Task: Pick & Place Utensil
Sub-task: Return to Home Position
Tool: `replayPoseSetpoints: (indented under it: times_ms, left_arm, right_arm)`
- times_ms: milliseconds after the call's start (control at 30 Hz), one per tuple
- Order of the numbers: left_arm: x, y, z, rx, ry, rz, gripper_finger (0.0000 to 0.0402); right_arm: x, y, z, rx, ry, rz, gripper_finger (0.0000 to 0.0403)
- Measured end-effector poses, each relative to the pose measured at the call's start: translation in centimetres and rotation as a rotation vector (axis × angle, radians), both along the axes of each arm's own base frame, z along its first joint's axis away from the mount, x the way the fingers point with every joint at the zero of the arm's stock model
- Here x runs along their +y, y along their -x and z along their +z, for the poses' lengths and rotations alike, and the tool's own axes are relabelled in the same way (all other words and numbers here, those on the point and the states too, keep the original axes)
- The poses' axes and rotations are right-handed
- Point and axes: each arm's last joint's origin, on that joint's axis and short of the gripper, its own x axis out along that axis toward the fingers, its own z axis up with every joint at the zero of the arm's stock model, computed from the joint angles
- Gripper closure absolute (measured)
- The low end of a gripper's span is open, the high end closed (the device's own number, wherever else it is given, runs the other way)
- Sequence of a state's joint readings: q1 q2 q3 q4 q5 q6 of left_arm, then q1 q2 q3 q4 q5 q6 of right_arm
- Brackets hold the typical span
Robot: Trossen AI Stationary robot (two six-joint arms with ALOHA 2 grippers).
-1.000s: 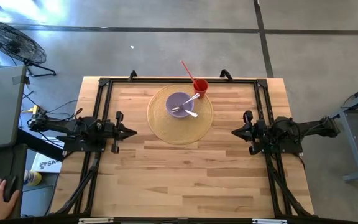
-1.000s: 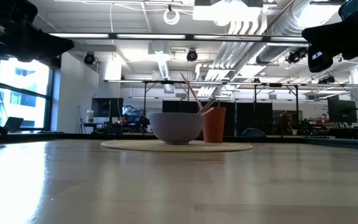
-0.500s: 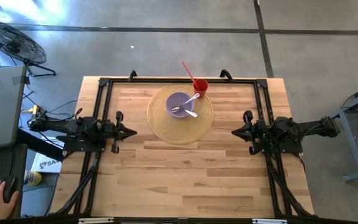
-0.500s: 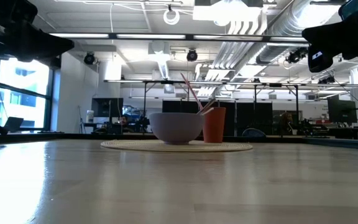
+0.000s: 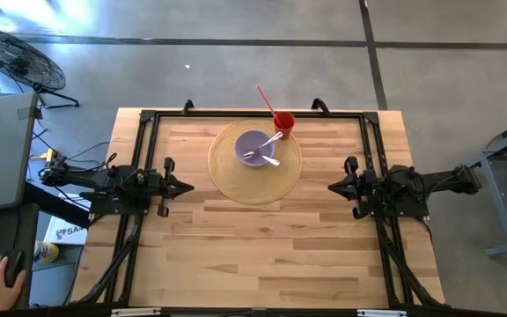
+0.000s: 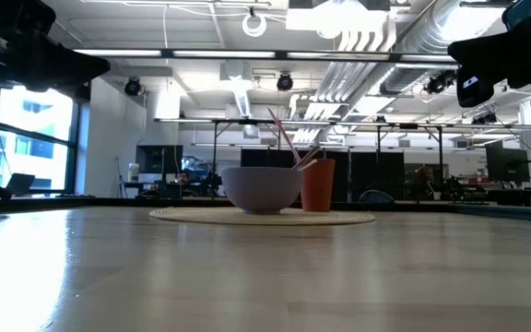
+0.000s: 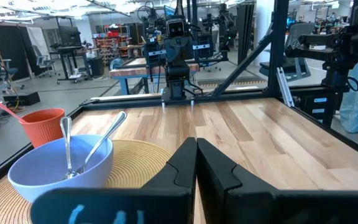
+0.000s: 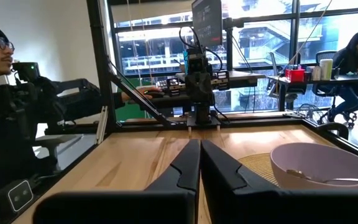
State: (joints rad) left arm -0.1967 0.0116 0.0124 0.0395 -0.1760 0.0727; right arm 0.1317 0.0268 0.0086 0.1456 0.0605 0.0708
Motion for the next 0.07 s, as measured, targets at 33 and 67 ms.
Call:
replayPoseSetpoints:
  times_ms: [33,67]
  left_arm:
    - [0.0,0.0,0.0,0.0,0.0,0.0,0.0399]
    - [0.0,0.0,0.0,0.0,0.0,0.0,0.0399]
  right_arm:
    - [0.0,0.0,0.0,0.0,0.0,0.0,0.0398]
    - [0.0,0.0,0.0,0.0,0.0,0.0,0.0397]
